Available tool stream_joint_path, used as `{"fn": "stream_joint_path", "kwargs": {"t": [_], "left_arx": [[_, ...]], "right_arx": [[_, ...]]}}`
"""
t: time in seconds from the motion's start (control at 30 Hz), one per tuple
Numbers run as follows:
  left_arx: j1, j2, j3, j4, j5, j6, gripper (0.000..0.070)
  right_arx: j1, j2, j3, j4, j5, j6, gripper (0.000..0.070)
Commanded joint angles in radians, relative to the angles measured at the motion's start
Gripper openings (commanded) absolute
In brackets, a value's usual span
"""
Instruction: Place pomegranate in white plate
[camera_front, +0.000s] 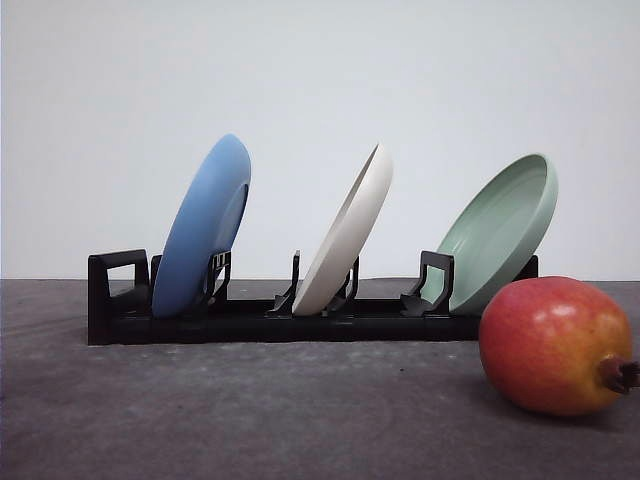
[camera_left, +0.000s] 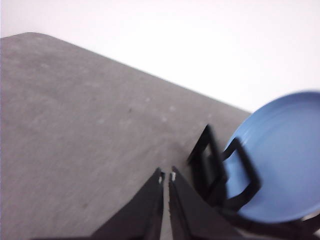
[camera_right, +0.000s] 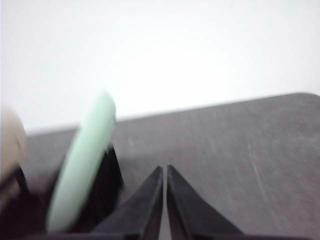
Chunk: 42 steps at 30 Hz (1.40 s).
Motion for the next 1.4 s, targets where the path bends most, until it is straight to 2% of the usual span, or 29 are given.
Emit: {"fn": "stream_joint_path", "kwargs": {"t": [0.0, 0.07, 0.13, 0.27, 0.33, 0.4, 0.53, 0.63, 0.7, 0.8, 0.87, 1.0, 1.03, 1.07, 1.1, 1.17, 1.23, 1.3, 1.37], "left_arx": [[0.000, 0.026, 0.066, 0.015, 0.016, -0.036, 0.0004], [-0.001, 0.080, 0.129, 0.007, 0.041, -0.037, 0.0004], [-0.007, 0.151, 0.198, 0.003, 0.077, -0.033, 0.0003], [-0.034, 0.307, 0.333, -0.002, 0.169, 0.000, 0.0003], [-0.051, 0.387, 0.403, -0.009, 0.227, 0.043, 0.0003], [-0.062, 0.469, 0.481, -0.039, 0.300, 0.086, 0.0003], [-0.085, 0.622, 0.630, -0.126, 0.478, 0.174, 0.0003], [-0.112, 0.695, 0.702, -0.136, 0.597, 0.242, 0.0002], [-0.130, 0.721, 0.731, -0.134, 0.656, 0.284, 0.0000], [-0.154, 0.745, 0.751, -0.131, 0.742, 0.324, 0.0000], [-0.166, 0.749, 0.752, -0.124, 0.761, 0.330, 0.0000], [-0.183, 0.749, 0.752, -0.119, 0.761, 0.330, 0.0008], [-0.185, 0.749, 0.752, -0.119, 0.761, 0.330, 0.0052], [-0.187, 0.749, 0.752, -0.119, 0.761, 0.330, 0.0105], [-0.190, 0.749, 0.752, -0.119, 0.760, 0.330, 0.0199], [-0.194, 0.749, 0.752, -0.119, 0.760, 0.330, 0.0391], [-0.202, 0.749, 0.752, -0.119, 0.759, 0.329, 0.0532], [-0.210, 0.749, 0.752, -0.121, 0.759, 0.327, 0.0557], [-0.225, 0.754, 0.752, -0.120, 0.758, 0.319, 0.0557]], "right_arx": [[-0.002, 0.000, 0.046, -0.008, 0.006, 0.122, 0.0004], [-0.002, 0.016, 0.105, -0.083, 0.005, 0.163, 0.0004], [-0.002, 0.052, 0.175, -0.141, -0.016, 0.167, 0.0004], [-0.002, 0.176, 0.331, -0.210, -0.107, 0.168, 0.0004], [-0.002, 0.255, 0.424, -0.269, -0.163, 0.163, 0.0004], [-0.002, 0.334, 0.524, -0.350, -0.215, 0.129, 0.0004], [-0.002, 0.469, 0.704, -0.514, -0.288, -0.021, 0.0004], [-0.001, 0.541, 0.801, -0.584, -0.393, -0.151, 0.0004], [0.000, 0.568, 0.839, -0.598, -0.468, -0.198, 0.0004], [0.002, 0.582, 0.863, -0.582, -0.567, -0.227, 0.0004], [0.005, 0.582, 0.863, -0.570, -0.609, -0.227, 0.0004], [0.005, 0.582, 0.863, -0.571, -0.603, -0.227, 0.0006], [0.005, 0.582, 0.863, -0.571, -0.603, -0.227, 0.0014], [0.005, 0.582, 0.863, -0.571, -0.603, -0.227, 0.0048], [0.005, 0.582, 0.863, -0.572, -0.603, -0.227, 0.0142], [0.005, 0.582, 0.863, -0.572, -0.603, -0.225, 0.0399], [0.005, 0.582, 0.863, -0.575, -0.603, -0.214, 0.0617], [0.005, 0.582, 0.863, -0.578, -0.603, -0.199, 0.0671], [0.005, 0.582, 0.863, -0.587, -0.604, -0.189, 0.0671]]}}
